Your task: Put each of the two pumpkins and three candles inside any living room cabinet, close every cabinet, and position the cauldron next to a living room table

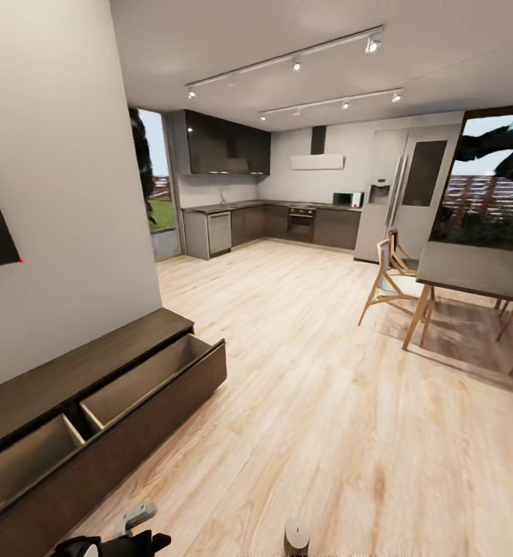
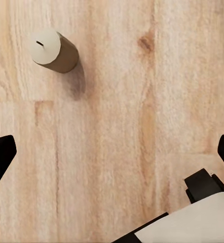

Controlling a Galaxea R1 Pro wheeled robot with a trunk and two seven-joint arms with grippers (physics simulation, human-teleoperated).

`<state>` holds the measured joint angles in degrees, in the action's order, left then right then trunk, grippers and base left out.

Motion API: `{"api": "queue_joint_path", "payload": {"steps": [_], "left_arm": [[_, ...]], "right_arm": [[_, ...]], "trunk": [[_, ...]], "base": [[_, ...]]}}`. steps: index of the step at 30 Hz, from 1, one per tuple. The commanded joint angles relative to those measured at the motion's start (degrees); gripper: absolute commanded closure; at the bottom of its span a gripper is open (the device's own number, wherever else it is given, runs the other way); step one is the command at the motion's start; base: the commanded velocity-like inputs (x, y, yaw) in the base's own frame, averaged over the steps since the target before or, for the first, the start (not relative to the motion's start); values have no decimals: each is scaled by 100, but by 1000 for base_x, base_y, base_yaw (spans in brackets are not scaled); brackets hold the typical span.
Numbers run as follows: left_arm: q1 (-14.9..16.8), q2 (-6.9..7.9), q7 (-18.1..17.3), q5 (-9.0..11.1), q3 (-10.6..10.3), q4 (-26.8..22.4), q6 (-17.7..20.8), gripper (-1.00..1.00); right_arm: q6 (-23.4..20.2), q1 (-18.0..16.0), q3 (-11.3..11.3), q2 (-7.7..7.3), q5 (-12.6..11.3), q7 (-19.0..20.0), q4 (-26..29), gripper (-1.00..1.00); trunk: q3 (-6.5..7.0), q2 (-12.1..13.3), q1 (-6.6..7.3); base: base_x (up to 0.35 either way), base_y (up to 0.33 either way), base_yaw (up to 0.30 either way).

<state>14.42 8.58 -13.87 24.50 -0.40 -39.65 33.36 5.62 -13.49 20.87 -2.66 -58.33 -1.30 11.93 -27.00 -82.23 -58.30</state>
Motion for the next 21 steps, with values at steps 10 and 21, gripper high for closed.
{"api": "queue_joint_path", "payload": {"steps": [10,21], "left_arm": [[0,-4,5,29,-4,-7,-72,-100],[0,-5,7,29,-4,-7,-84,-100]], "right_arm": [[18,-4,49,-1,-55,-12,2,-100],[18,-4,40,-4,-56,-11,-31,-100]], "trunk": [[-14,-3,1],[-43,-3,1]], "base": [[-83,0,-292],[-22,0,-292]]}}
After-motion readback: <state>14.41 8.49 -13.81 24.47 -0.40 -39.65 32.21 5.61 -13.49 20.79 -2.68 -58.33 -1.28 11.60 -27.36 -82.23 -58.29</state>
